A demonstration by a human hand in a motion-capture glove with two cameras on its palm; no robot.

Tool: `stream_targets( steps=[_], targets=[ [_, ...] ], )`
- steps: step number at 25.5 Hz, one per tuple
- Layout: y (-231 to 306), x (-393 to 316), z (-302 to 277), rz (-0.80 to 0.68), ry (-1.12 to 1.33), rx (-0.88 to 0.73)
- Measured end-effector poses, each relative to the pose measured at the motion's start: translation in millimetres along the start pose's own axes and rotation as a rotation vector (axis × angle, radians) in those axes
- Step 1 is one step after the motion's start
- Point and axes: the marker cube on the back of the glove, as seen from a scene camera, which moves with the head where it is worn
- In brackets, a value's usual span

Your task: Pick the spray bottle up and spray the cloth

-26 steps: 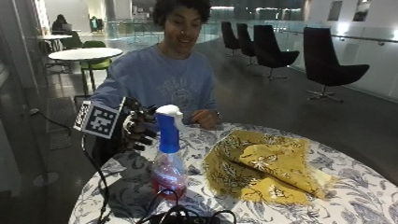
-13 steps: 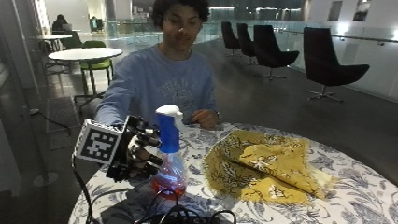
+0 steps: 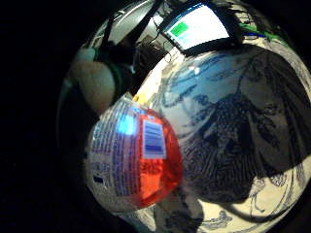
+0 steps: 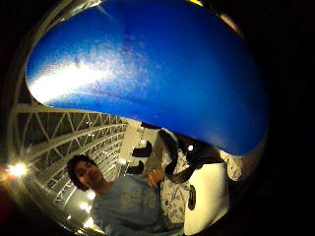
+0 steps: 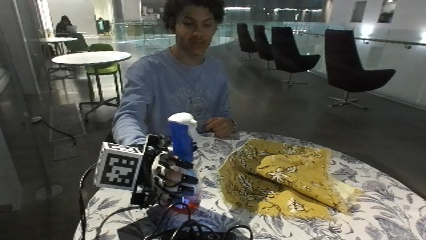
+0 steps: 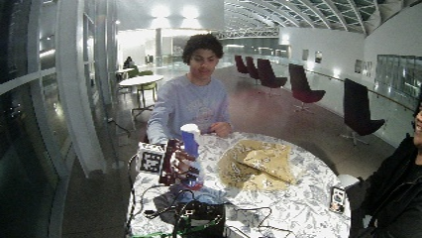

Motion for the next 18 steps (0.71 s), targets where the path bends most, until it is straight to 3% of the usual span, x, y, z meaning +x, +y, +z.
stream_targets(
  steps=[8, 18],
  targets=[
    [-1, -8, 1, -0.046, 0.083, 0.011],
    [0, -83, 18, -0.056, 0.306, -0.264]
  ],
)
